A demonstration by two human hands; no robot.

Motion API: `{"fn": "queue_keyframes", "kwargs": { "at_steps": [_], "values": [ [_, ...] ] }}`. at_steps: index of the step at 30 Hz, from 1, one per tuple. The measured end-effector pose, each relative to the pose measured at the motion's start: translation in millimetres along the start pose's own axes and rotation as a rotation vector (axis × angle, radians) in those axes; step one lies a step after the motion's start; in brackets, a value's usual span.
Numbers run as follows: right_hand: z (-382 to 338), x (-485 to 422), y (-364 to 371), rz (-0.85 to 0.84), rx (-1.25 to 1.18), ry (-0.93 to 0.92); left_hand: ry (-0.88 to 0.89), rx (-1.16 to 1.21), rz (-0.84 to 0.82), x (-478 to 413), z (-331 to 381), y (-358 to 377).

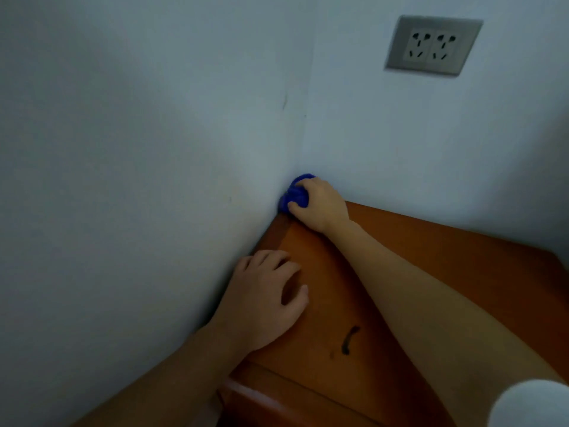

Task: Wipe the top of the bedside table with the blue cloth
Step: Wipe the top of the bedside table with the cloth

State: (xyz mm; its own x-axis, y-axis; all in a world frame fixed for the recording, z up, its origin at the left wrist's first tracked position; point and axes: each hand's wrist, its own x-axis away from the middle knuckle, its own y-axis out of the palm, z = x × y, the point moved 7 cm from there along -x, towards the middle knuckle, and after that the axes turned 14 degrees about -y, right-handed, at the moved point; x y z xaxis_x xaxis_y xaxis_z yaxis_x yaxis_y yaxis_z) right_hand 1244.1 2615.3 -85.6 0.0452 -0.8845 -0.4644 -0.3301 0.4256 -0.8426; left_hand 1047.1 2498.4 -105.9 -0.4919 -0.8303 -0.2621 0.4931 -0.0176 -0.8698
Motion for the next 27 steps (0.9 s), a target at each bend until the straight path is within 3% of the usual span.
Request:
{"fn": "queue_keyframes", "kwargs": {
  "at_steps": [3, 5, 13, 27],
  "values": [
    [-7, 11, -1, -0.078, -0.053, -0.118, 0.000, 0.001, -0.004, 1, 1, -1],
    [-1, 18, -4, -0.086, -0.074, -0.097, 0.000, -0.004, -0.010, 1, 1, -1],
    [55, 60, -47, 0.037, 0.068, 0.168, 0.003, -0.008, -0.030, 0, 2, -1],
    [187, 254, -208, 0.148, 0.269, 0.615, -0.003, -0.055, -0.069, -2, 6, -6]
  ]
}}
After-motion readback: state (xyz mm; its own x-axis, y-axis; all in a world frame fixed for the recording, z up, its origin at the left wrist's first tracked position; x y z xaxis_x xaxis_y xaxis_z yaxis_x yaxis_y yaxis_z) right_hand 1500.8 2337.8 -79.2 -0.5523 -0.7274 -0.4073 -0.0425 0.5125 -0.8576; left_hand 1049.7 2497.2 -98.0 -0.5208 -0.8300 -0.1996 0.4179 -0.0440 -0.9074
